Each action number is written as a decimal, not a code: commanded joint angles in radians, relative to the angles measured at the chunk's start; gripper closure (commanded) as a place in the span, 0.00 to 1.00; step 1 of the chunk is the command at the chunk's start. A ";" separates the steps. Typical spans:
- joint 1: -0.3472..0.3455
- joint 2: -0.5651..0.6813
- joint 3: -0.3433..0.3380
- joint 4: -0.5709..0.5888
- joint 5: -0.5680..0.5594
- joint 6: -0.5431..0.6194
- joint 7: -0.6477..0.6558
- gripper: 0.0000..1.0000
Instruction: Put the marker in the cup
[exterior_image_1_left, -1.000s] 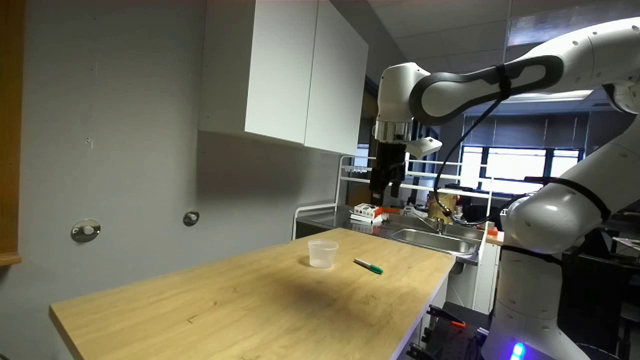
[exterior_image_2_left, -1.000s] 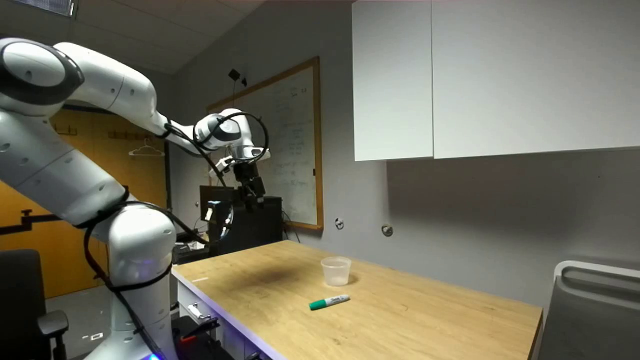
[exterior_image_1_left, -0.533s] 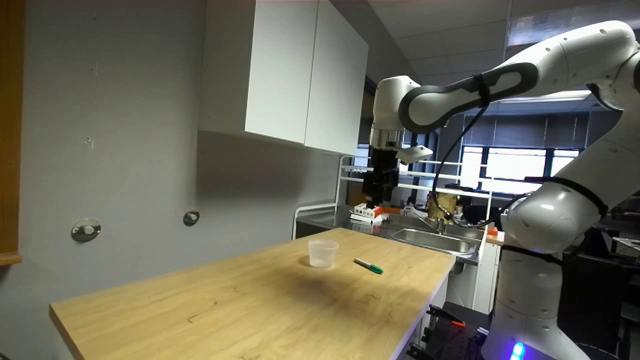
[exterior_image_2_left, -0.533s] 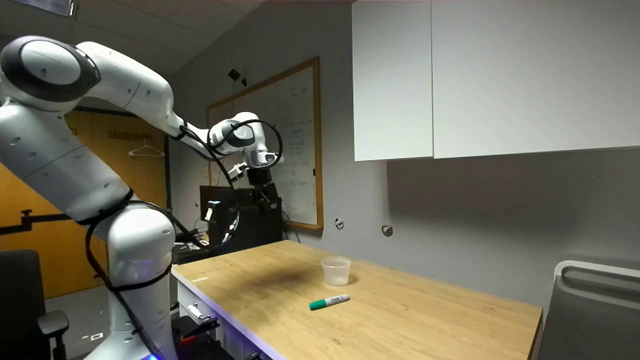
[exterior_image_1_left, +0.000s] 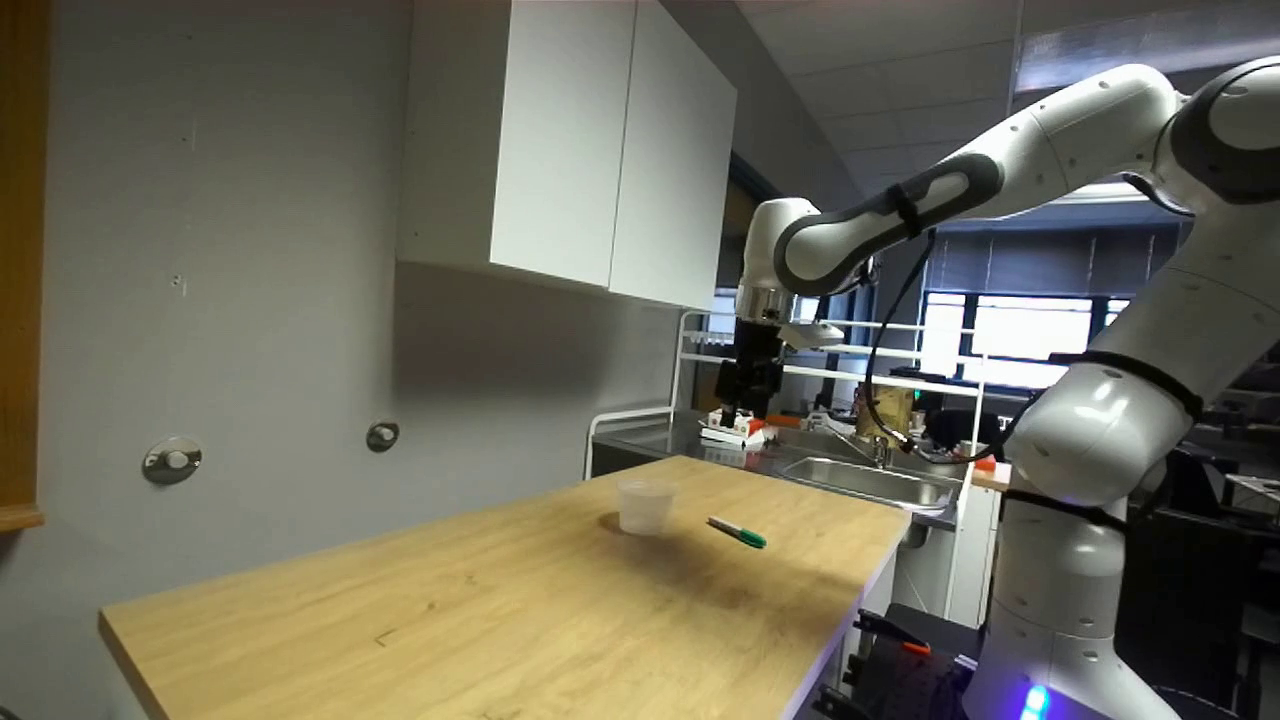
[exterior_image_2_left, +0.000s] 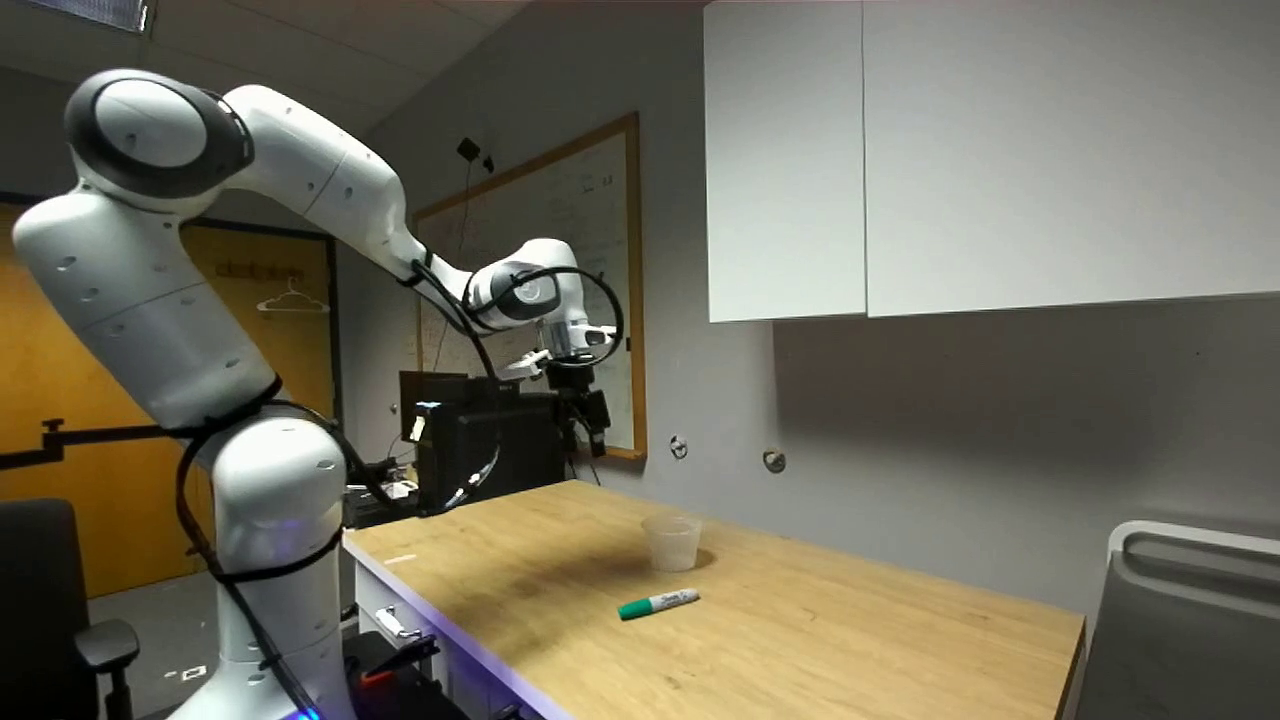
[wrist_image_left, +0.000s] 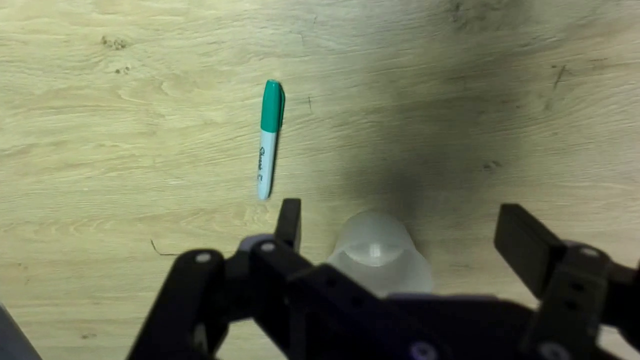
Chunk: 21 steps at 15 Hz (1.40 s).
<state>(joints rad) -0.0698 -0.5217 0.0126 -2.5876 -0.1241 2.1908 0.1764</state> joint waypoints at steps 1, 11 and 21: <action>-0.011 0.099 -0.071 0.024 0.013 0.077 -0.124 0.00; -0.030 0.443 -0.199 0.128 0.097 0.235 -0.364 0.00; -0.119 0.790 -0.167 0.329 0.273 0.240 -0.539 0.00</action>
<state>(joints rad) -0.1431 0.1723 -0.1828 -2.3409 0.0937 2.4485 -0.3028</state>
